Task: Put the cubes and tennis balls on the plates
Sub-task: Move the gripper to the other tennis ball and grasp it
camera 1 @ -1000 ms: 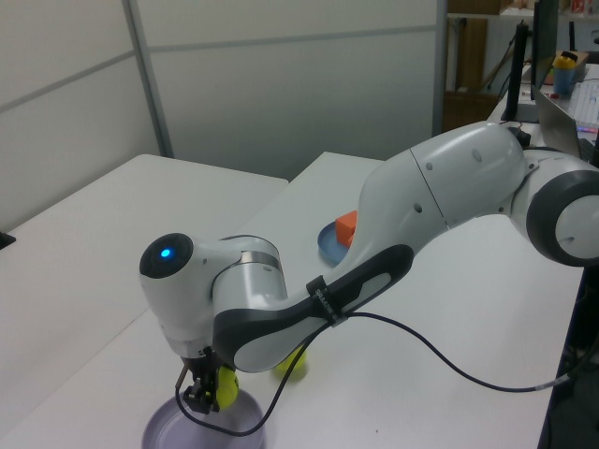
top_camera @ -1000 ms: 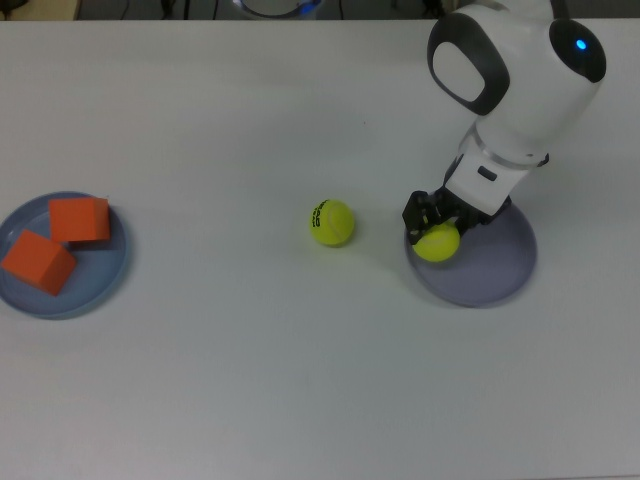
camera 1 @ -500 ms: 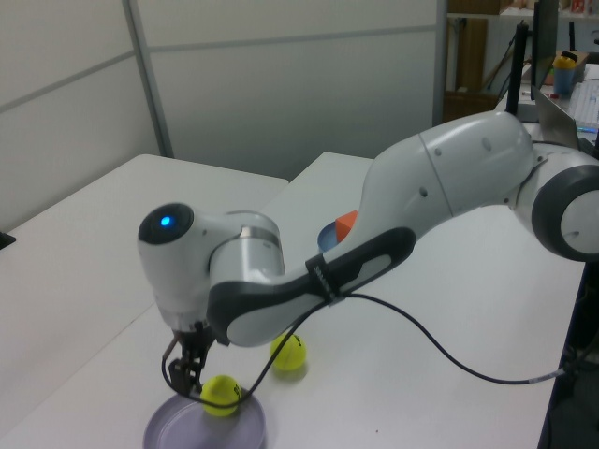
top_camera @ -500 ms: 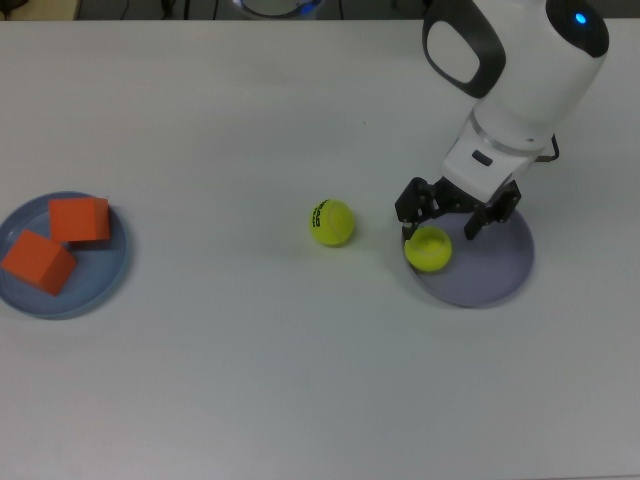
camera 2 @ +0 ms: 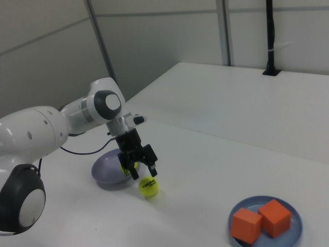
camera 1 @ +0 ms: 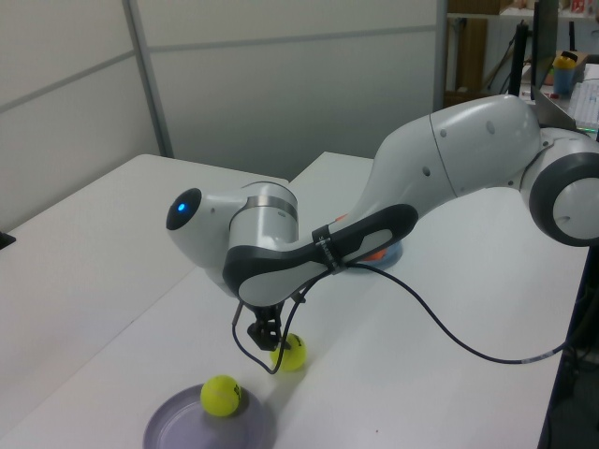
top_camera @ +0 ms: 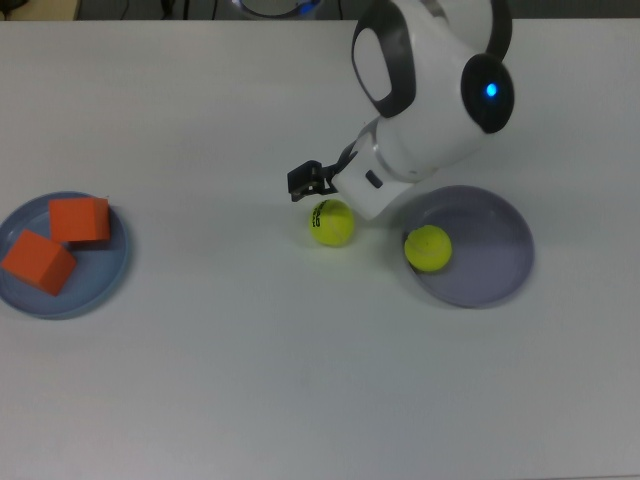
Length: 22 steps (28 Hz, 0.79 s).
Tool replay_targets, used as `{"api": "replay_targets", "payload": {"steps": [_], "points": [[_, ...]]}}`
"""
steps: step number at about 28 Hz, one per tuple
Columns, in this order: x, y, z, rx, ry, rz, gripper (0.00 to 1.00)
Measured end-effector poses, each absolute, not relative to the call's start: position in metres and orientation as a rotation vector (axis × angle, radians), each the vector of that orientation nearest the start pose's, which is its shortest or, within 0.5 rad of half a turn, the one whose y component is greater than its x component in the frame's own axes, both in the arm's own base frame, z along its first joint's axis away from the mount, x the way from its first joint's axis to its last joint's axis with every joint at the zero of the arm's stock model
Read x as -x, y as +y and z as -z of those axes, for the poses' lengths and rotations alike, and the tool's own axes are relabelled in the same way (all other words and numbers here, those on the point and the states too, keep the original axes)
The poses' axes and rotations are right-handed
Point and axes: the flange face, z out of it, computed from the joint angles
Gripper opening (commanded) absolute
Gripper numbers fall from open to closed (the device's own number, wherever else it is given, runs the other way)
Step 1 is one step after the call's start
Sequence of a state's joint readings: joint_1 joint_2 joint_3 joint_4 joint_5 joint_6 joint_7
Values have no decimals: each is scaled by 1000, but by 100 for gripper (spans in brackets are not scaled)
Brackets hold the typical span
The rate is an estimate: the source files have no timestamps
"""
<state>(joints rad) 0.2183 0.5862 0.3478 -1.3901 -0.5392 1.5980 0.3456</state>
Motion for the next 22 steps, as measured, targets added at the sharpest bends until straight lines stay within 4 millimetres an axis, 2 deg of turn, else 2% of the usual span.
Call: {"api": "replay_targets", "payload": {"steps": [4, 12, 17, 19, 20, 22], "points": [[-618, 275, -352, 3536, -557, -325, 100], [-618, 278, -339, 3529, -574, -345, 100], [-624, 283, -318, 3506, -602, -295, 100], [-629, 283, -308, 3504, -614, -254, 82], [-631, 283, -305, 3503, -617, -244, 68], [-634, 282, -299, 3501, -621, -227, 25]]}}
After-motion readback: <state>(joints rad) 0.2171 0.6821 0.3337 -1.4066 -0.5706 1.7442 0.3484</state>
